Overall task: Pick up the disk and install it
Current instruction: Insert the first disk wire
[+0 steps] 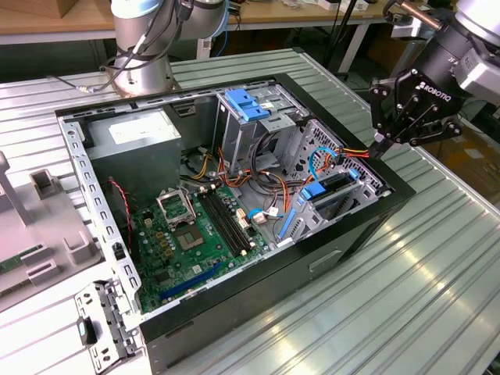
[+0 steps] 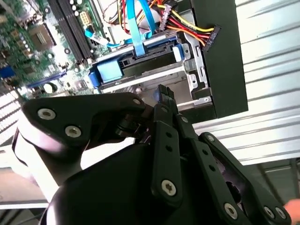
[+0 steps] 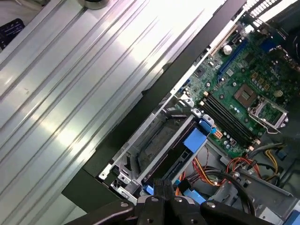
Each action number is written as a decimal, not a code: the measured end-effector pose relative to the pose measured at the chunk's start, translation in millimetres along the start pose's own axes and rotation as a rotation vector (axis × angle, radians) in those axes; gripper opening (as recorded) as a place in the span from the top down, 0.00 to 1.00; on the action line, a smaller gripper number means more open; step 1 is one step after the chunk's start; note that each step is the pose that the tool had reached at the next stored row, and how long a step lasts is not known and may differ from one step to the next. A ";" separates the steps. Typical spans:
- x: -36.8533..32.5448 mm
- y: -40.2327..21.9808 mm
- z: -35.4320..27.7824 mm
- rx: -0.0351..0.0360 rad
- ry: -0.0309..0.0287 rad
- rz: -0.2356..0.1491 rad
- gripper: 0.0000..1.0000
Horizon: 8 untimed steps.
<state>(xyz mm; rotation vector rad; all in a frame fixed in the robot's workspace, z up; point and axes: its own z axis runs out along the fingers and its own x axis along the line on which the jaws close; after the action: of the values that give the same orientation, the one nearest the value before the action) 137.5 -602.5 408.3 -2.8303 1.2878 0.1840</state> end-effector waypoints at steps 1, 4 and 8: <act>0.0 0.0 0.0 -0.0030 0.0006 -0.024 0.89; 0.0 0.0 -0.1 -0.0060 0.0014 -0.050 0.89; 0.0 0.0 0.0 -0.0061 0.0013 -0.050 0.89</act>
<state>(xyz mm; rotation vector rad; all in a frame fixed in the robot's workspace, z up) 137.6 -602.5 408.3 -2.8649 1.2167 0.1851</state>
